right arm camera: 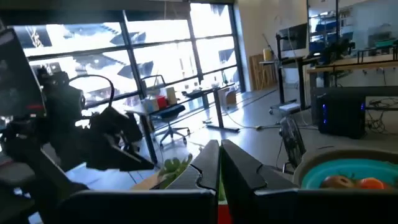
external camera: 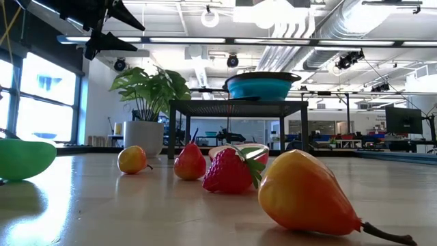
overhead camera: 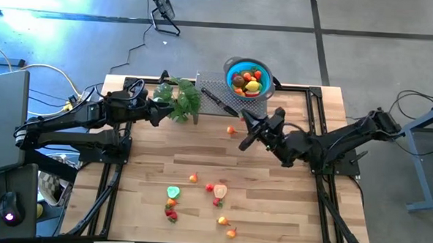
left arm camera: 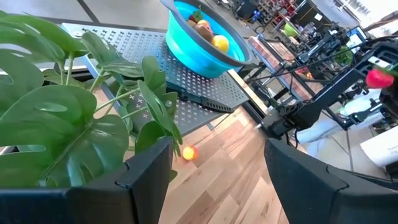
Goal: Pick & Place Fruit
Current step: Put the red strawberry in the blue bowl on the shelf
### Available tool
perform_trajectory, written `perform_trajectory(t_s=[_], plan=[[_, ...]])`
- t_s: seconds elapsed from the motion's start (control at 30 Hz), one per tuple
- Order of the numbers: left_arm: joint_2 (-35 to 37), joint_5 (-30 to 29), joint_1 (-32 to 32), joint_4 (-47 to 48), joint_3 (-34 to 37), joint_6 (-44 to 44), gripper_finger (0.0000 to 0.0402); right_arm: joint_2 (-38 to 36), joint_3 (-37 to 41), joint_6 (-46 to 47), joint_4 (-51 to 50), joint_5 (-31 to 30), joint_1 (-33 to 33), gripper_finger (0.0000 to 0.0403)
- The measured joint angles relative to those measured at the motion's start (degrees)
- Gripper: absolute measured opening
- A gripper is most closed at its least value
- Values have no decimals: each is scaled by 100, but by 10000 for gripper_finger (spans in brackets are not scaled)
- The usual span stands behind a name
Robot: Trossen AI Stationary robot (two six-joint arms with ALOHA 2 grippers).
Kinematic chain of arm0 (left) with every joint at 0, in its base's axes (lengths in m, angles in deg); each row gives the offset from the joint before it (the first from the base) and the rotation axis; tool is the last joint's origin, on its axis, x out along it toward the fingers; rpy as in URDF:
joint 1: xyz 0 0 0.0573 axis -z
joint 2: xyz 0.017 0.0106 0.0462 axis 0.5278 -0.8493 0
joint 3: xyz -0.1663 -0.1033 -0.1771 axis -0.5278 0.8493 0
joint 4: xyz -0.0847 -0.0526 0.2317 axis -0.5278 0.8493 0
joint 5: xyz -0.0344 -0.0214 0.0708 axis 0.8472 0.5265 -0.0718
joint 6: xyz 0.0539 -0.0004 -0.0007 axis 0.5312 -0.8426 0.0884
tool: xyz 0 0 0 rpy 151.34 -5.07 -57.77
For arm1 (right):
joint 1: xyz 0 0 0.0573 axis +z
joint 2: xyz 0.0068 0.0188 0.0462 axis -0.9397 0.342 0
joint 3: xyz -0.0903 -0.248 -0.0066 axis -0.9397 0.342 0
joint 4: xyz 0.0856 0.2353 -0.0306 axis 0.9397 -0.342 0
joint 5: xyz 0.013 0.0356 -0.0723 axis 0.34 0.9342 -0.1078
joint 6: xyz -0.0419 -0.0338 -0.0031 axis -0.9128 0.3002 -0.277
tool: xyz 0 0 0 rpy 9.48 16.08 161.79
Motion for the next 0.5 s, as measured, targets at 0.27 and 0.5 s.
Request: perform_trajectory(t_s=[0.27, 0.5], plan=[[-2, 2, 0, 2, 0, 26, 248, -36, 0, -92, 111, 38, -280, 3], [-2, 0, 0, 2, 0, 44, 248, -34, 0, -184, 88, 62, -693, 3]])
